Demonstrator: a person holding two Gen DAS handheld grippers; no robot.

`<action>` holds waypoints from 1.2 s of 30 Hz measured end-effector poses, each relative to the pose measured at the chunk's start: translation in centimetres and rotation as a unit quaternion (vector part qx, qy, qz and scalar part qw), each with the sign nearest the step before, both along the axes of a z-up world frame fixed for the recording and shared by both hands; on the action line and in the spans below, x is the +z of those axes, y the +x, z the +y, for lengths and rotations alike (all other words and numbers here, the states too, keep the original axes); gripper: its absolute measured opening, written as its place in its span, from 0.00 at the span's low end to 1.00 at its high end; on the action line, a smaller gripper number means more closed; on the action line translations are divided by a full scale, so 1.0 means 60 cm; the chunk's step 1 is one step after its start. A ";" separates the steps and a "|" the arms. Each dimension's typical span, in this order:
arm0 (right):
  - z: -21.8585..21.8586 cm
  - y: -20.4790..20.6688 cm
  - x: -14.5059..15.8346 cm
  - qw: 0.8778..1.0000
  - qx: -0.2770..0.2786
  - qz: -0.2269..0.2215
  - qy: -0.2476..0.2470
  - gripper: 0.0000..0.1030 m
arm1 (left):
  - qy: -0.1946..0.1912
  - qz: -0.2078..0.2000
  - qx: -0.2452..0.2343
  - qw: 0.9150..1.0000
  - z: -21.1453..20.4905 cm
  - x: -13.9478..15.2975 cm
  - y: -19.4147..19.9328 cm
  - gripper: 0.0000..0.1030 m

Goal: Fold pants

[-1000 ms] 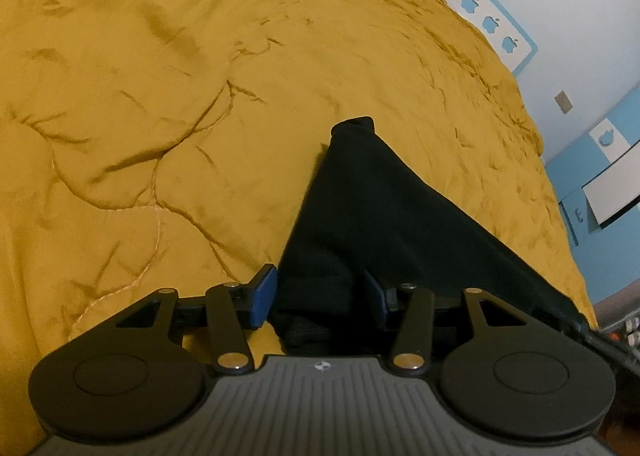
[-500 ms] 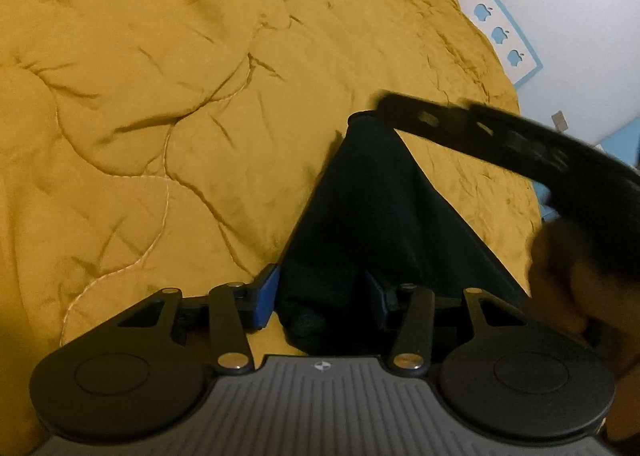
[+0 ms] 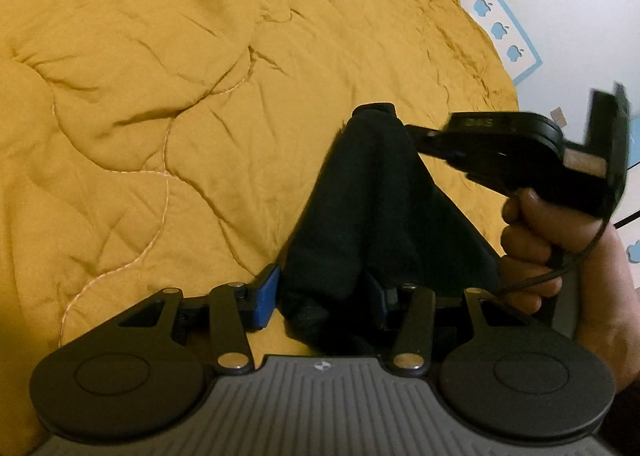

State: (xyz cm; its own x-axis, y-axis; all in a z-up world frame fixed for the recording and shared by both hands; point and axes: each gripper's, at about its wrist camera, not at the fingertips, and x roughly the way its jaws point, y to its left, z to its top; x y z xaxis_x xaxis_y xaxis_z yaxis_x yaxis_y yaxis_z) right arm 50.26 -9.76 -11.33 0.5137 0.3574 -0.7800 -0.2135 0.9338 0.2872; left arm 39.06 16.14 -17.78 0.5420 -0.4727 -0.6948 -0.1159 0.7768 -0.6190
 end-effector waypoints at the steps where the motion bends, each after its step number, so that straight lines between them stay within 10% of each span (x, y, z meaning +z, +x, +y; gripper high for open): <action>1: -0.008 -0.009 0.008 1.000 -0.001 -0.016 0.005 0.02 | -0.001 0.001 0.001 1.000 0.001 0.001 0.001 0.54; 7: 0.027 -0.067 0.054 0.989 0.112 -0.068 0.072 0.02 | 0.001 0.000 0.002 1.000 -0.005 0.001 -0.001 0.54; 9: 0.056 -0.073 0.037 0.987 0.151 -0.051 0.021 0.01 | -0.001 -0.001 0.002 1.000 -0.004 0.000 -0.001 0.54; 12: 0.057 -0.070 0.016 0.990 0.076 -0.062 -0.104 0.02 | -0.004 0.000 0.001 1.000 -0.002 -0.001 -0.001 0.54; 16: -0.033 -0.110 0.072 0.994 0.002 -0.107 -0.007 0.07 | -0.007 0.002 0.002 1.000 0.002 -0.002 0.000 0.54; 24: -0.279 -0.351 0.137 0.984 -0.125 -0.127 0.025 0.20 | -0.015 -0.002 0.009 1.000 0.009 -0.006 -0.001 0.54; 36: -0.597 -0.662 0.101 0.909 -0.401 -0.103 0.049 0.41 | -0.011 -0.022 0.028 0.999 0.008 -0.006 -0.021 0.52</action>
State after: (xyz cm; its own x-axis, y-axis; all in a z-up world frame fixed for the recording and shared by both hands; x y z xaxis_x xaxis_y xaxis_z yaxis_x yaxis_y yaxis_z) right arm 10.56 -45.58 -5.29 0.7713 -0.1339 -0.6222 0.4653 0.7857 0.4076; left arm 37.80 16.63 -18.12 0.5981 -0.4554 -0.6595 -0.1320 0.7557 -0.6415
